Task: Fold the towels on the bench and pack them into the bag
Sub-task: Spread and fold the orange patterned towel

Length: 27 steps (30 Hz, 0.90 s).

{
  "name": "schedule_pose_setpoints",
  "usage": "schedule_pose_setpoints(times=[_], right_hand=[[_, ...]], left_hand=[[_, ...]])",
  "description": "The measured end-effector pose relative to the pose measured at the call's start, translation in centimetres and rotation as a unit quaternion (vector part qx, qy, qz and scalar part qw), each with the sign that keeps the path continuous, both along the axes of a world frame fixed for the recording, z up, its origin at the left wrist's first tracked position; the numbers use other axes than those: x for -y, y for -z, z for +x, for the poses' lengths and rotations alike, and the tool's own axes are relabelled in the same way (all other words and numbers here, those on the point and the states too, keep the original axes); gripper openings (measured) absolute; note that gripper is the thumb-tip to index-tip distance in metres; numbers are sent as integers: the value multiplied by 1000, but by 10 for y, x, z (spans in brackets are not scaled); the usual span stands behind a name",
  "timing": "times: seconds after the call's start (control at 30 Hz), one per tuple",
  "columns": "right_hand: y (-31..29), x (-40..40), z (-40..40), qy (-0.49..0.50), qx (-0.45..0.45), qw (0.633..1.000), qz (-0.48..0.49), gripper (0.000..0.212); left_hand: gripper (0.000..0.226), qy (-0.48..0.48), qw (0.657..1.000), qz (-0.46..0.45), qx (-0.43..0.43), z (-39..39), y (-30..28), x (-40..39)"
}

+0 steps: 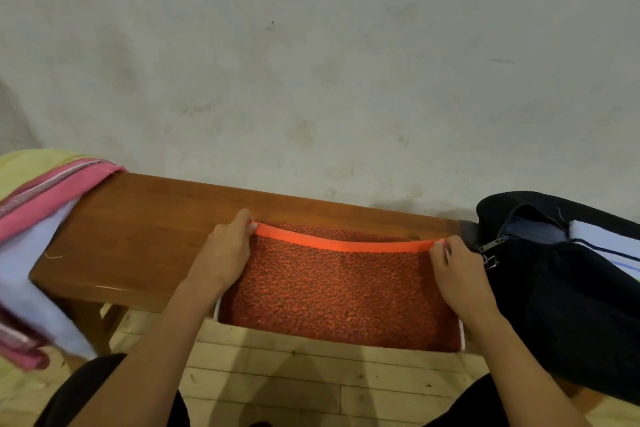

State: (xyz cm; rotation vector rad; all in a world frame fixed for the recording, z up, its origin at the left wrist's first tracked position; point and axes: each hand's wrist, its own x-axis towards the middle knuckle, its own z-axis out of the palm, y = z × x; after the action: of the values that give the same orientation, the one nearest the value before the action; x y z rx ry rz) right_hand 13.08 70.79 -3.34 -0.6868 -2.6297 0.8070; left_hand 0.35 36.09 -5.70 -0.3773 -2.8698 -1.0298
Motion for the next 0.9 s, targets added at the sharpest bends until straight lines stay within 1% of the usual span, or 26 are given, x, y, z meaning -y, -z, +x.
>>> schedule_pose_setpoints(times=[0.07, 0.13, 0.2, 0.33, 0.5, 0.7, 0.8, 0.9], right_hand=[[-3, 0, -8, 22, -21, 1000, 8, 32], [-6, -1, -15, 38, -30, 999, 9, 35], [-7, -2, -21, 49, -37, 998, 12, 37], [-3, -5, -30, 56, -27, 998, 14, 34], [5, -9, -38, 50, 31, 998, 24, 31], [5, -8, -40, 47, 39, 997, 37, 26], [5, -7, -39, 42, 45, 998, 33, 24], [4, -5, -39, 40, 21, 999, 23, 25]], left_hand=[[15, -6, 1000, -6, -26, -7, -2, -3], [13, 4, 998, 5, -64, -16, -5, -7], [11, 8, 996, 9, -85, -24, -6, -11], [13, 3, 997, 6, -74, -32, 0, -13], [16, -1, 996, -49, -78, -40, 4, -21], [13, -10, 993, -101, -54, -45, 9, -19], [9, 4, 994, -85, -75, -44, 7, -15], [10, 11, 993, -71, -93, -45, 3, -12]])
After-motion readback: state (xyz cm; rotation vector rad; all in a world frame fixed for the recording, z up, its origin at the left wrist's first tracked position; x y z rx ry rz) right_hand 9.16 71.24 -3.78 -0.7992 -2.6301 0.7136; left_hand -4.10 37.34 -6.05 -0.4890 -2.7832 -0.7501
